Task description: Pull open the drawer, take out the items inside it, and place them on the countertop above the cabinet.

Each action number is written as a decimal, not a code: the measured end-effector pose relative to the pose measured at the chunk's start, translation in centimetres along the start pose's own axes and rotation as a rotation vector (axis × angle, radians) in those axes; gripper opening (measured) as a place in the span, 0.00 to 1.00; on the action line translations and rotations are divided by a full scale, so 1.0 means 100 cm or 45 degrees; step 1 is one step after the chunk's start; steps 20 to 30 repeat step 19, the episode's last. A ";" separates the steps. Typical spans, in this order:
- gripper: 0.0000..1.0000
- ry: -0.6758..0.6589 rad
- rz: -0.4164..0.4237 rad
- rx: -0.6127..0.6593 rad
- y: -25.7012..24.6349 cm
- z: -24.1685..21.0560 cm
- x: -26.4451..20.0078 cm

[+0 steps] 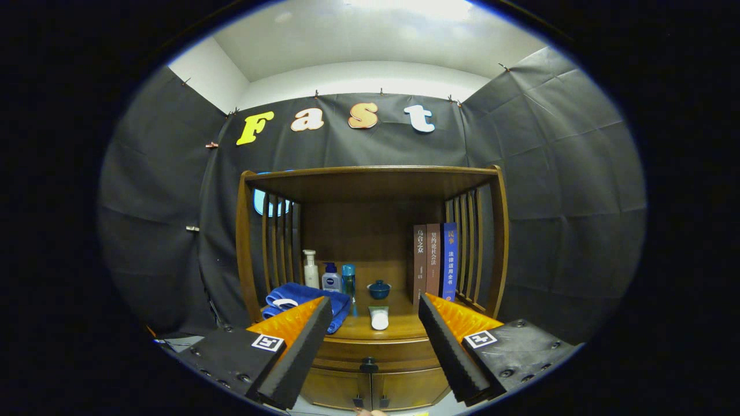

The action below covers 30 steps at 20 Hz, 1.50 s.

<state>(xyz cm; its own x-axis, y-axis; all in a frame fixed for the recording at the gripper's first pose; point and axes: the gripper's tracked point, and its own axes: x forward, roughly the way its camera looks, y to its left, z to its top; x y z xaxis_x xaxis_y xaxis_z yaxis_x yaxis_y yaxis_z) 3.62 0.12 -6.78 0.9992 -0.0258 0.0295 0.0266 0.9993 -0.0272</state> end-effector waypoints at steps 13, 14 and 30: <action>0.98 0.142 0.060 0.008 0.005 -0.003 -0.018; 0.98 0.145 0.060 0.010 0.005 0.000 -0.018; 0.98 0.145 0.070 -0.001 0.008 0.008 -0.020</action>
